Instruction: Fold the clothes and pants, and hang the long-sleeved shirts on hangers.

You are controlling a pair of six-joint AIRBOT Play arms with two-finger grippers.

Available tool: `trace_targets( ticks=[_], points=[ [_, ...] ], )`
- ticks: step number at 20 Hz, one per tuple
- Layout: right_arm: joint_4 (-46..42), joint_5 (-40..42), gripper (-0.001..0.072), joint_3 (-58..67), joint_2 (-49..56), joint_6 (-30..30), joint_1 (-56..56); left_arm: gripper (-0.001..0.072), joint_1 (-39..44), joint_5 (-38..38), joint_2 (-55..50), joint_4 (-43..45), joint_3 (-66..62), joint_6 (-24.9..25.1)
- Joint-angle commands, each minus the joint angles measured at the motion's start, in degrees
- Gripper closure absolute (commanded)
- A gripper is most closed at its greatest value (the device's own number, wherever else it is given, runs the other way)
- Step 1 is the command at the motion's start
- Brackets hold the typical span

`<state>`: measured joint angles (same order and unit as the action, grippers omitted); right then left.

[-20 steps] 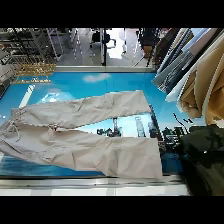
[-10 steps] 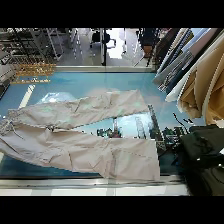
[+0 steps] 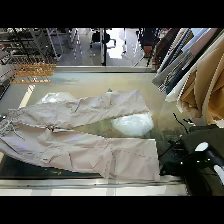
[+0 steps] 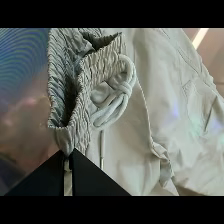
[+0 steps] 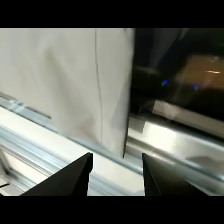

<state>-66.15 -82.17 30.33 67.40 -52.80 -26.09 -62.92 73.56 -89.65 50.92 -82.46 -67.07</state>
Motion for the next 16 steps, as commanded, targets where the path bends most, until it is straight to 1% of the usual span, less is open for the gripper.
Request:
trace_targets(
  ticks=[1, 2, 4, 5, 6, 7, 8, 10, 13, 16],
  points=[
    [-0.76, 4.17, 0.0327, -0.15, 3.98, 2.56, 3.76, 0.0697, 0.02, -0.02, -0.04, 0.0, -0.04, 0.02],
    [-1.11, 4.2, 0.033, -0.15, 4.28, 2.69, 3.74, 0.0697, 0.02, -0.02, -0.04, 0.0, -0.04, 0.02],
    [-0.26, 3.98, 0.0341, -0.57, 4.9, 4.76, 3.76, 0.0697, 0.02, -0.02, -0.04, 0.0, -0.04, 0.02],
    [1.03, 3.58, 0.0384, -1.25, 5.31, 6.75, 3.78, 0.0697, 0.02, -0.02, -0.04, 0.0, -0.04, 0.02],
    [1.7, 3.45, 0.0403, -2.05, 5.64, 7.98, 4.02, 0.0697, 0.02, 0.02, -0.04, 0.0, -0.04, 0.02],
    [1.95, 2.73, 0.0519, -2.97, 5.81, 9.25, 4.55, 0.0697, 0.02, 0.02, -0.04, 0.0, -0.04, 0.0],
    [1.55, 1.68, 0.0686, -3.34, 5.88, 9.7, 4.96, 0.0697, 0.02, 0.02, -0.04, 0.0, -0.04, 0.02],
    [1.6, -0.79, 0.0699, -2.32, 5.09, 9.55, 5.11, 0.0697, -0.04, 0.02, 0.02, -0.02, -0.04, 0.0],
    [4.52, -7.69, 0.07, 5.84, 0.98, 7.5, 5.05, 0.0697, -0.04, -0.04, 0.15, -0.7, -0.42, 0.0],
    [4.59, -8.44, 0.0701, 18.21, -5.14, 2.21, 5.05, 0.0698, -0.04, 0.04, 0.17, -1.9, -2.73, -0.02]
  ],
)
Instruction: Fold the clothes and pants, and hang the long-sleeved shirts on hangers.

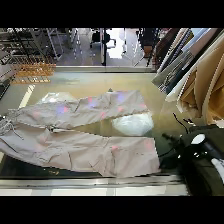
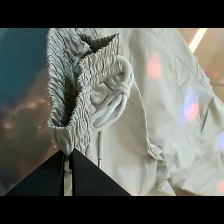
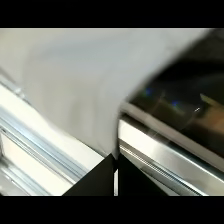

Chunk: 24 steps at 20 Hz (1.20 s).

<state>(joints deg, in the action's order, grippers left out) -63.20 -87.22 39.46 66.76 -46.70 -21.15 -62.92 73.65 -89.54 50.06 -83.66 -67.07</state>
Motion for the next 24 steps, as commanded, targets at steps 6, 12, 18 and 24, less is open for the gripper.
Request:
trace_targets(
  ticks=[6, 12, 18, 24],
  points=[
    [6.19, 7.28, 0.0701, 27.85, -5.25, -15.43, 0.13, 0.0698, 0.07, -0.07, 0.02, -6.54, -6.99, -0.7],
    [13.46, 29.49, 0.0701, 38.29, 9.4, -16.72, 5.7, 0.0699, 4.22, -9.55, -1.05, -15.43, -7.61, -3.82],
    [13.44, 37.2, 0.0701, 66.62, 39.87, -18.93, 11.54, 0.0699, 11.56, -23.23, -7.72, -15.45, -7.61, -11.1],
    [13.86, 50.88, 0.0701, 82.64, 58.88, -19.74, 14.82, 0.0699, 16.17, -35.65, -13.35, -17.77, -7.61, -12.48]
  ],
)
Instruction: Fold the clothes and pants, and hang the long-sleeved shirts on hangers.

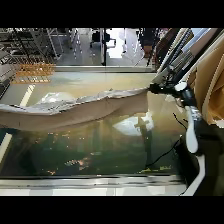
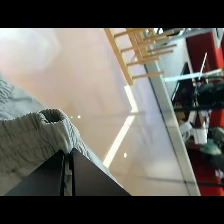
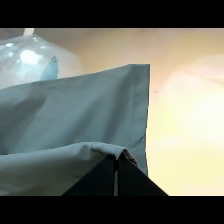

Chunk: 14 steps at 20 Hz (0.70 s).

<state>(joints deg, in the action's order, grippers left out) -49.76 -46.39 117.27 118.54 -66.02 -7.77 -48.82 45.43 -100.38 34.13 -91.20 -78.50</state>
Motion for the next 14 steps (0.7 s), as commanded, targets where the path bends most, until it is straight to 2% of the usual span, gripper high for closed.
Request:
trace_targets(
  ticks=[1, 2, 3, 4, 5, 6, 7, 8, 10, 11, 12, 14],
  points=[
    [0.52, 13.38, 0.0701, 3.78, 7.37, -0.04, 1.57, 0.0698, 2.67, -9.57, -3.45, -3.93, -0.04, -1.03],
    [0.63, 16.41, 0.0698, 2.97, 7.41, 1.79, 1.81, 0.0695, 3.26, -11.87, -4.24, -5.84, -0.04, -1.01],
    [1.03, 17.97, 0.0648, 2.89, 7.41, 4.28, 2.23, 0.0648, 3.91, -14.6, -5.01, -7.23, -0.04, -0.98],
    [1.49, 19.12, 0.0435, 2.91, 7.21, 6.29, 2.67, 0.0346, 4.48, -16.79, -5.49, -7.87, -0.04, -0.81],
    [1.44, 18.97, 0.0285, 2.91, 6.86, 6.93, 2.82, -0.0007, 4.96, -18.27, -5.7, -7.82, -0.04, -0.79],
    [1.38, 17.73, 0.0199, 2.89, 6.32, 6.91, 2.75, 0.0005, 5.29, -18.88, -5.7, -8.2, -0.07, -0.81],
    [1.44, 15.12, 0.0146, 2.84, 5.62, 6.01, 2.16, 0.0006, 5.25, -18.43, -5.42, -8.26, -0.07, -0.79],
    [1.44, 11.52, 0.015, 2.64, 4.74, 2.51, 1.14, 0.0006, 4.92, -17.33, -4.96, -8.17, -0.07, -0.2],
    [1.6, 3.15, 0.0155, 0.85, 2.82, -3.48, -1.84, 0.0007, 3.43, -9.88, -3.32, -5.64, -0.07, 8.76],
    [2.16, -3.26, 0.0155, -0.68, 1.86, -5.73, -3.45, 0.0009, 2.45, -4.48, -2.36, -1.68, -0.07, 11.02],
    [4.59, -11.3, 0.0154, -2.16, 1.36, -6.64, -5.18, 0.0018, 1.55, 0.48, -1.62, 3.63, -0.07, 10.27],
    [11.02, -26.1, 0.0159, -5.73, 1.33, -8.02, -7.48, 0.0018, 0.74, 9.7, -1.2, 16.44, -0.04, 3.58]
  ],
)
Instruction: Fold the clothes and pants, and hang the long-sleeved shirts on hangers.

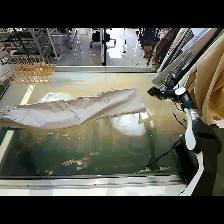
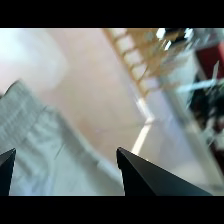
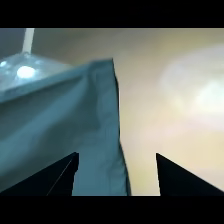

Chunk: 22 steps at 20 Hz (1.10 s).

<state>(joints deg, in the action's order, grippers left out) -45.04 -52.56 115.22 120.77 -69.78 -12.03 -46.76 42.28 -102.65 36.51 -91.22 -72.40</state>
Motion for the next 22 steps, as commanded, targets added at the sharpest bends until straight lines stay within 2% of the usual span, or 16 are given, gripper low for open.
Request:
trace_targets(
  ticks=[1, 2, 7, 9, 11, 13, 14, 16, 17, 19, 21, 22],
  points=[
    [8.33, -24.0, 0.0165, -6.27, -0.9, -6.29, -3.34, 0.0018, -1.07, 16.5, 0.66, 20.2, -0.02, -6.62],
    [9.9, -25.03, 0.0207, -8.76, -0.9, -7.39, -2.99, 0.0018, -0.57, 18.71, 0.07, 24.2, 0.0, -9.03],
    [11.91, -14.67, 0.0189, -15.93, 0.24, -10.54, 1.11, 0.0017, 2.71, 19.26, -3.39, 25.62, 0.02, -13.53],
    [12.15, -10.27, 0.0171, -15.93, 0.85, -10.6, 2.51, 0.0016, 3.54, 18.08, -4.96, 25.05, 0.02, -14.67],
    [12.2, -3.8, 0.008, -15.93, 0.92, -10.45, 4.0, 0.0017, 3.8, 16.09, -6.1, 22.82, 0.02, -14.67],
    [11.82, 1.75, 0.008, -15.85, 1.05, -9.03, 5.33, 0.0019, 3.91, 13.62, -6.64, 20.94, 0.02, -14.69],
    [11.82, 2.6, 0.0083, -15.47, 1.09, -8.22, 5.51, 0.0086, 3.93, 12.31, -6.75, 20.85, 0.02, -15.34],
    [11.72, 2.45, 0.011, -13.64, 1.57, -5.44, 5.53, 0.0378, 3.91, 10.88, -6.91, 20.83, 0.02, -17.51],
    [11.76, 2.47, 0.0167, -12.24, 2.08, -4.22, 5.53, 0.045, 3.96, 10.78, -6.95, 20.81, 0.02, -17.64],
    [11.74, 2.1, 0.0347, -8.85, 3.39, -3.58, 5.51, 0.0637, 4.22, 10.86, -6.97, 20.35, 0.02, -17.62],
    [11.76, 2.6, 0.0389, -5.79, 4.87, -3.78, 5.2, 0.0696, 4.59, 10.84, -6.97, 19.8, 0.02, -17.62],
    [11.76, 2.67, 0.0468, -4.5, 5.64, -4.35, 5.16, 0.0696, 4.87, 10.84, -6.97, 19.54, 0.02, -17.62]
  ],
)
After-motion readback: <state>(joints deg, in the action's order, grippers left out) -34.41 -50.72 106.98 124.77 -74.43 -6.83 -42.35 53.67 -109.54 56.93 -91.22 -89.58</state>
